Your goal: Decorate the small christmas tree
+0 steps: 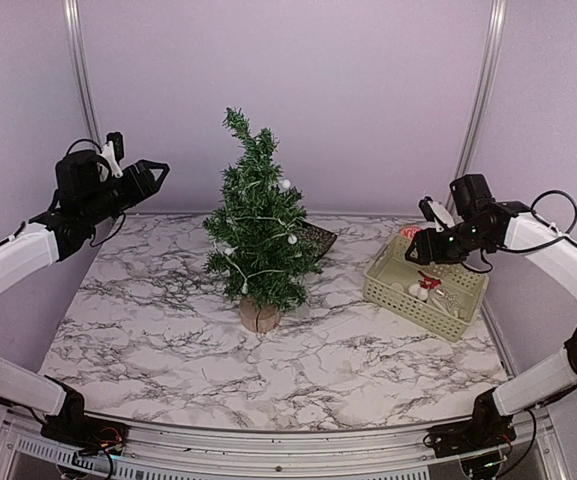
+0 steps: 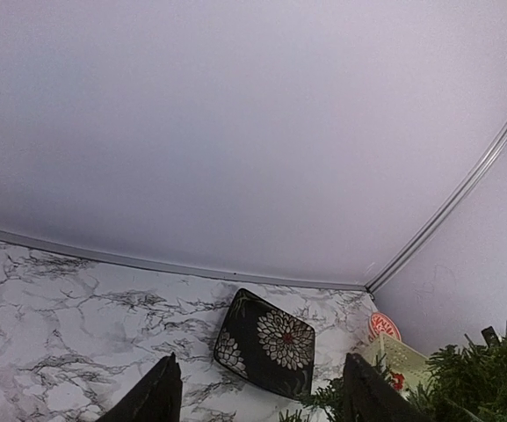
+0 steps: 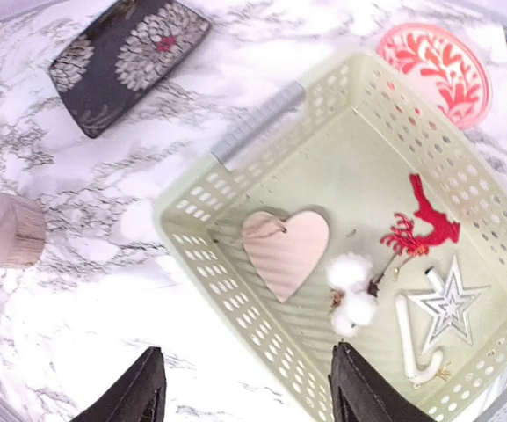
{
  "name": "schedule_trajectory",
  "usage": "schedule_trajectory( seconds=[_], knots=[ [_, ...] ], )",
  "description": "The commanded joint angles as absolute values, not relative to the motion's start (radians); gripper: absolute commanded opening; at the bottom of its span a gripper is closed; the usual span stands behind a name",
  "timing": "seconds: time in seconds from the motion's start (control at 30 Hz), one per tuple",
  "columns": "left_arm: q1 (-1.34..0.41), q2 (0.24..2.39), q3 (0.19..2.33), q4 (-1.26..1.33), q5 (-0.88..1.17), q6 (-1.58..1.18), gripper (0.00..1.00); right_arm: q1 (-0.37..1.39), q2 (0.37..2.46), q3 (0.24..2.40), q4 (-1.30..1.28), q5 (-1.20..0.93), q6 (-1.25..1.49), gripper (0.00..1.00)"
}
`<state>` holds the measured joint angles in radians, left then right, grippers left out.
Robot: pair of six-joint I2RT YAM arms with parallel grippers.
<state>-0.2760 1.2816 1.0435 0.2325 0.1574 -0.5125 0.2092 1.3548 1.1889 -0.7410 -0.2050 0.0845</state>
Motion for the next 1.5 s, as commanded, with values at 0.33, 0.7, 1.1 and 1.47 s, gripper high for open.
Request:
schedule_trajectory(
  seconds=[0.33, 0.7, 1.1, 1.47],
  knots=[
    [-0.245, 1.386, 1.084, 0.199, 0.242, -0.521, 0.62, 0.096, 1.585, 1.084, -0.658, -0.132, -0.045, 0.53],
    [-0.241, 1.396, 1.081, 0.201, 0.247, -0.526, 0.61, 0.093, 1.741, 1.153, -0.633, -0.060, -0.096, 0.48],
    [-0.233, 1.419, 1.091, 0.205, 0.257, -0.520, 0.60, 0.042, 1.676, 1.176, -0.666, -0.142, -0.079, 0.54],
    [-0.232, 1.436, 1.095, 0.209, 0.267, -0.520, 0.59, 0.032, 1.750, 1.203, -0.636, -0.243, -0.088, 0.47]
  ],
)
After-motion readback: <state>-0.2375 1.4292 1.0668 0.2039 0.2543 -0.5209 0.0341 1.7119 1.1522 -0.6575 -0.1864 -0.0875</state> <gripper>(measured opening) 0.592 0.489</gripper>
